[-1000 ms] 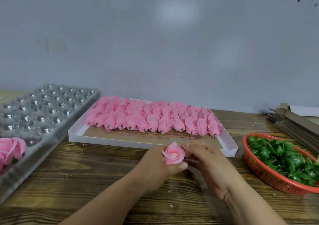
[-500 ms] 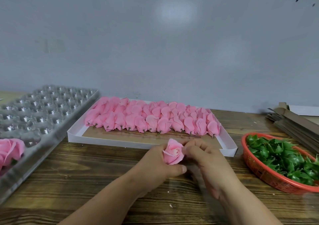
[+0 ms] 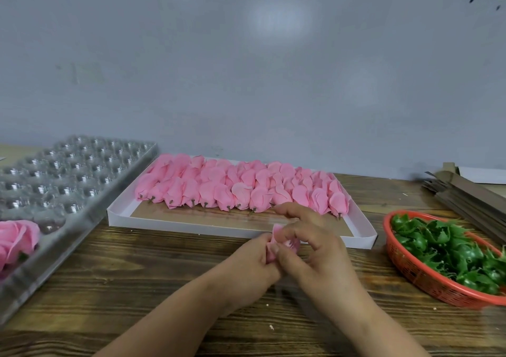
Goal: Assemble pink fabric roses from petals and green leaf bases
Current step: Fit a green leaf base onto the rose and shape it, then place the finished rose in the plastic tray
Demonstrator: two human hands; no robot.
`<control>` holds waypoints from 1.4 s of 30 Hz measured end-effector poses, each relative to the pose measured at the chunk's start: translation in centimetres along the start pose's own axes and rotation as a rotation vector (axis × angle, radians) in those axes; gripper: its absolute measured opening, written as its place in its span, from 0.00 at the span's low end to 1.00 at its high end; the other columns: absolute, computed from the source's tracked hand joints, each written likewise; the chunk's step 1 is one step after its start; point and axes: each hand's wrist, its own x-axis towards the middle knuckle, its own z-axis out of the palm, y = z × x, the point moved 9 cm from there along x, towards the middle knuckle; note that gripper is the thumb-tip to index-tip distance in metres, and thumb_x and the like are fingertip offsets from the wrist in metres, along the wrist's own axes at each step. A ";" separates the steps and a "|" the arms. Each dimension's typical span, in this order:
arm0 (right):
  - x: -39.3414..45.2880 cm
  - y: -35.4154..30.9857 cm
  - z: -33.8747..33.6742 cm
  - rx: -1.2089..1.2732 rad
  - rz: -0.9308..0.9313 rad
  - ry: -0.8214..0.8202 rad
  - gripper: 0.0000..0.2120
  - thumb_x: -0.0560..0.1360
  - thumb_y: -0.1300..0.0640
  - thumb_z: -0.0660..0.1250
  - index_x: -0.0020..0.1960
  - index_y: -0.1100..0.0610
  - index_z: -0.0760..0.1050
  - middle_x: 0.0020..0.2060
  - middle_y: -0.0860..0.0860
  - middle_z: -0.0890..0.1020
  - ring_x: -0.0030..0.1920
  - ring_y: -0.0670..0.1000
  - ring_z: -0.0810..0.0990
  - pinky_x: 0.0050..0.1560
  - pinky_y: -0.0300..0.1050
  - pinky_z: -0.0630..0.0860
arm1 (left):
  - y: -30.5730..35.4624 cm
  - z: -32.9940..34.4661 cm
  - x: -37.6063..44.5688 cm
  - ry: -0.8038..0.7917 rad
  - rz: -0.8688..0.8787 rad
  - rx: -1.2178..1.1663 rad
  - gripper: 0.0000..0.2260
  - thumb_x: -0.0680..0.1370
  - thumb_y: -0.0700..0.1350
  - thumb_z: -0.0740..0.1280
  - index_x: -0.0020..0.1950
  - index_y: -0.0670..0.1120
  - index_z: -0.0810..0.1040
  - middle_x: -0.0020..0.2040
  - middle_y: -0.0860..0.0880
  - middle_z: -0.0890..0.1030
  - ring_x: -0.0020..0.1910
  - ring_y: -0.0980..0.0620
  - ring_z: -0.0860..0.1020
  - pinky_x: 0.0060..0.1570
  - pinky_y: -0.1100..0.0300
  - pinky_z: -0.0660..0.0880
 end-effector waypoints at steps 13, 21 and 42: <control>0.3 2.1 -0.2 0.365 0.157 -0.262 0.15 0.65 0.75 0.69 0.42 0.57 0.81 0.64 0.45 0.75 0.65 0.41 0.72 0.66 0.40 0.66 | -0.8 -0.1 -0.4 -0.055 -0.127 -0.044 0.08 0.76 0.38 0.68 0.53 0.46 0.75 0.39 0.54 0.75 0.36 0.58 0.69 0.36 0.64 0.68; 0.4 1.0 -0.1 0.281 0.067 -0.169 0.07 0.66 0.69 0.74 0.36 0.58 0.81 0.58 0.47 0.78 0.58 0.37 0.75 0.52 0.23 0.66 | -0.6 0.3 -0.3 -0.074 -0.108 -0.046 0.06 0.75 0.44 0.67 0.47 0.55 0.75 0.34 0.58 0.72 0.34 0.59 0.68 0.35 0.64 0.67; -0.1 4.6 -0.5 0.075 0.139 0.008 0.14 0.69 0.57 0.74 0.51 0.46 0.77 0.60 0.38 0.74 0.62 0.32 0.67 0.58 0.24 0.62 | 1.8 -12.9 -4.5 0.532 -0.267 -0.015 0.25 0.64 0.64 0.68 0.51 0.47 0.79 0.43 0.54 0.81 0.40 0.58 0.77 0.54 0.55 0.73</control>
